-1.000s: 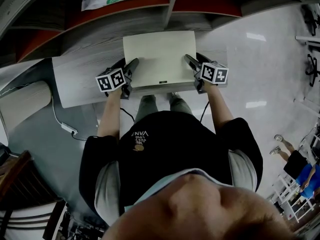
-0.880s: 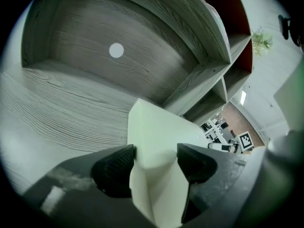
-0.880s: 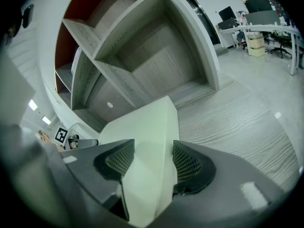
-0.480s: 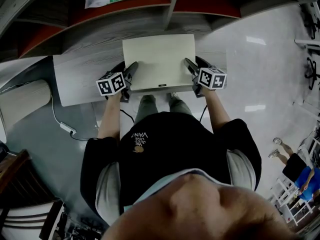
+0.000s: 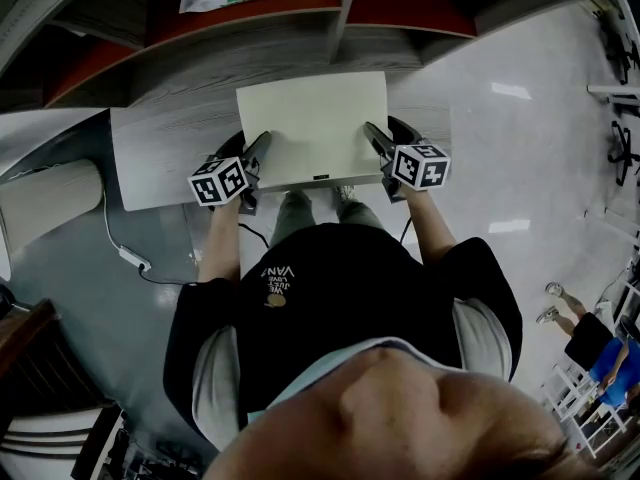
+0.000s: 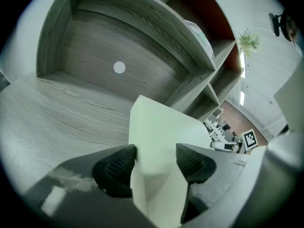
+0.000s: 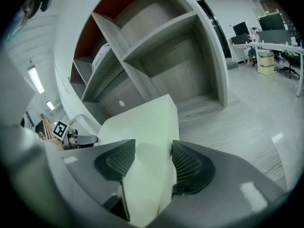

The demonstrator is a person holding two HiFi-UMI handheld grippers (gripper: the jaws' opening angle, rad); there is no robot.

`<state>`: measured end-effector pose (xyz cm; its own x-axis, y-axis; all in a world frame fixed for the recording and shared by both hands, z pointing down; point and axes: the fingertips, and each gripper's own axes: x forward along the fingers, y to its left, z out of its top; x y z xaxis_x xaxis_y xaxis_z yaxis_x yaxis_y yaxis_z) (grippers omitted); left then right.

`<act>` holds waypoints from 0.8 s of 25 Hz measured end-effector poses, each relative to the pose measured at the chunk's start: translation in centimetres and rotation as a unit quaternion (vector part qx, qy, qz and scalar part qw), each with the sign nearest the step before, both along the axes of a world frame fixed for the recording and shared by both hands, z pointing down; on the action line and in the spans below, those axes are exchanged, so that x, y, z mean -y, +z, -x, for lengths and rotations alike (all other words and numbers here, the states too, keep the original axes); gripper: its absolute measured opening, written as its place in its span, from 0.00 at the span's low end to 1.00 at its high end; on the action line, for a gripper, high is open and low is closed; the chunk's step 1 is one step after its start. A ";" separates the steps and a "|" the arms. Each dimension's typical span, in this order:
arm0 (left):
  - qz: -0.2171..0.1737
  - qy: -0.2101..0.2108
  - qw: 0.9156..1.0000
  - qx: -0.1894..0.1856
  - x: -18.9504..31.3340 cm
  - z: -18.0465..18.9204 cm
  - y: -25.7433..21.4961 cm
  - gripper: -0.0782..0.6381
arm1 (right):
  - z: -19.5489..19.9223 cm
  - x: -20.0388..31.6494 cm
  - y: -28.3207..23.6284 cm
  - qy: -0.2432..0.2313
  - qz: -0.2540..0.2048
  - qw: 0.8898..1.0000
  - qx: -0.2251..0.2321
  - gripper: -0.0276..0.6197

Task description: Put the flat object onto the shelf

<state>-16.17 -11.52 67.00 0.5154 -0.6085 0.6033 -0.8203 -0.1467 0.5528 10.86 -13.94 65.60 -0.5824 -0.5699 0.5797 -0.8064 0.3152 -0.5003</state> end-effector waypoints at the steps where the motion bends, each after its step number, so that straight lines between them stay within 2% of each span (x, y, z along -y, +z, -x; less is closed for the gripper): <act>1: -0.005 -0.004 1.000 0.000 -0.1 0.1 -0.3 0.50 | 0.1 0.0 -0.5 -0.003 -0.006 1.000 0.000 0.41; 8: -0.050 -0.025 0.998 -0.003 -0.4 0.9 -3.7 0.50 | 1.0 0.8 -4.8 -0.021 -0.065 0.998 -0.007 0.40; 20: -0.103 -0.061 0.993 0.001 -1.8 3.0 -8.0 0.49 | 3.1 1.4 -10.4 -0.040 -0.129 0.990 0.031 0.38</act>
<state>-19.17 -9.74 58.99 0.4294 -0.7767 0.4607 -0.8401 -0.1563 0.5195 7.76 -15.31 55.22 -0.6615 -0.6446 0.3833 -0.7442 0.5009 -0.4419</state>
